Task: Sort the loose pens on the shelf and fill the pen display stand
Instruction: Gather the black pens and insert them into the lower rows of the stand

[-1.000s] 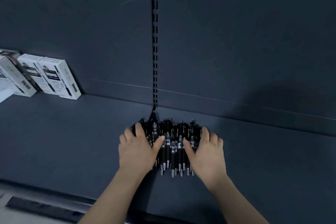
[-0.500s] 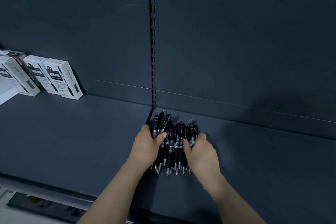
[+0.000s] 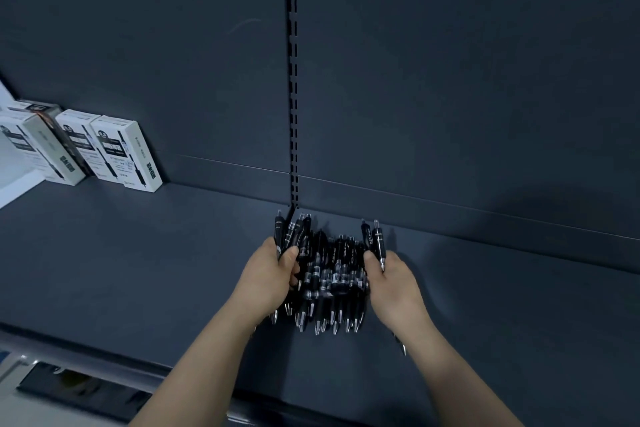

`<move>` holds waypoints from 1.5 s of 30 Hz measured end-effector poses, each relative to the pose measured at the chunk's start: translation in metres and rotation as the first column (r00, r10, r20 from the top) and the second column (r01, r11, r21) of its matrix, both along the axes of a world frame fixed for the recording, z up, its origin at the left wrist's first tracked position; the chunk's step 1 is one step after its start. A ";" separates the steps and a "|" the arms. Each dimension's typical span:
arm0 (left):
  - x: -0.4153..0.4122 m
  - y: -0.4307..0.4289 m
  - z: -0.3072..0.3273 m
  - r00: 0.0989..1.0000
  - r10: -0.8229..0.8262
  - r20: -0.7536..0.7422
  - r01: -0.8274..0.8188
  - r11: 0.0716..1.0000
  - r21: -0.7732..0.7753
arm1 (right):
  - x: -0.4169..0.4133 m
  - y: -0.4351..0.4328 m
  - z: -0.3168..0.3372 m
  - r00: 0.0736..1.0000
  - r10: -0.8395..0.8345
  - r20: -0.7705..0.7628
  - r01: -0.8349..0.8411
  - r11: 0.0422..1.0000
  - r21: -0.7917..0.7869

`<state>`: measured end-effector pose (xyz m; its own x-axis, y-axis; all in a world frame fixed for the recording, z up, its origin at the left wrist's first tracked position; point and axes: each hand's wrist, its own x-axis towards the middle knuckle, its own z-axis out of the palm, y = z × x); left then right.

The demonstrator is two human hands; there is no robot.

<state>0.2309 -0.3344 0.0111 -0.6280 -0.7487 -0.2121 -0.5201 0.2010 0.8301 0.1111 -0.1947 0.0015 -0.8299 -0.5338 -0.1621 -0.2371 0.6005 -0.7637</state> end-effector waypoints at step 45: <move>0.089 -0.031 -0.025 0.951 -0.295 0.089 0.307 0.872 -0.380 | 0.111 -0.010 -0.001 0.992 -0.053 0.117 0.062 0.995 -0.077</move>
